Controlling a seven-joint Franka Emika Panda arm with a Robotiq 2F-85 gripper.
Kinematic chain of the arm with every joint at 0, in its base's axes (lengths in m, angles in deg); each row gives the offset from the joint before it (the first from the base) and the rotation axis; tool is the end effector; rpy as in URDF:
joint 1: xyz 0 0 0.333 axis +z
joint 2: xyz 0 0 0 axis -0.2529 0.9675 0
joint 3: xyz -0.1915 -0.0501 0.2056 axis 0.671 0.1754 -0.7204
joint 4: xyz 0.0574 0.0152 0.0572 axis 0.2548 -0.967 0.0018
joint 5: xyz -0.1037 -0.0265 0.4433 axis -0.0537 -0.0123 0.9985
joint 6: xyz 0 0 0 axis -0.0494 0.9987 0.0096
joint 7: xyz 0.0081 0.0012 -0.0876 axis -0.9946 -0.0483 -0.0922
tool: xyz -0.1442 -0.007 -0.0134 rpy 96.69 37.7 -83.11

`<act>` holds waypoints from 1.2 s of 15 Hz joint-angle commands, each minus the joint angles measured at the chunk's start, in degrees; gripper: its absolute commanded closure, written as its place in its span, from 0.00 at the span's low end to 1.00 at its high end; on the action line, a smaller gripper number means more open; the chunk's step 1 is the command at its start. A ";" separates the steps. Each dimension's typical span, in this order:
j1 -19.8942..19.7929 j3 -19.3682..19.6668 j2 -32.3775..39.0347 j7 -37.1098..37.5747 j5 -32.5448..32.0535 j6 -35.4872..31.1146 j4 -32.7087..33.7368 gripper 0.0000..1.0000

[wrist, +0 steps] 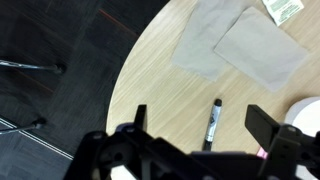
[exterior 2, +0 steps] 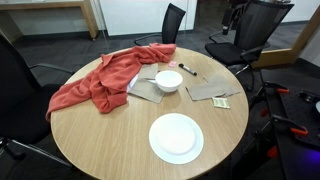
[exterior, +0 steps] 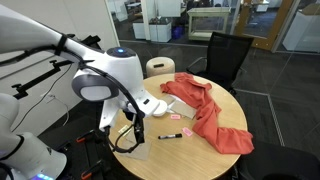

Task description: Put the marker in the bowl

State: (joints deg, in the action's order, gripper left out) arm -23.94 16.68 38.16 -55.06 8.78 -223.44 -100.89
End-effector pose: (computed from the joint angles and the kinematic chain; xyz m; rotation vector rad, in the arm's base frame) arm 0.4614 -0.2211 0.2131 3.0811 -0.5727 -0.0163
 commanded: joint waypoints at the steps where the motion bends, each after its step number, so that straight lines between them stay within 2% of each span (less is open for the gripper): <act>1: -0.98 -1.87 10.91 3.45 0.97 -3.86 6.76 0.00; 5: -1.04 -2.90 18.78 3.84 3.02 -7.05 11.41 0.00; 11: -2.00 -5.71 26.16 2.34 8.91 -11.15 16.24 0.00; 12: -1.45 -4.88 24.14 3.13 6.78 -10.08 14.24 0.00; 18: -1.50 -5.07 25.07 3.12 6.77 -10.17 14.67 0.00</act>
State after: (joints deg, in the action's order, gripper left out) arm -24.81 12.23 63.33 -52.27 16.00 -233.76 -86.29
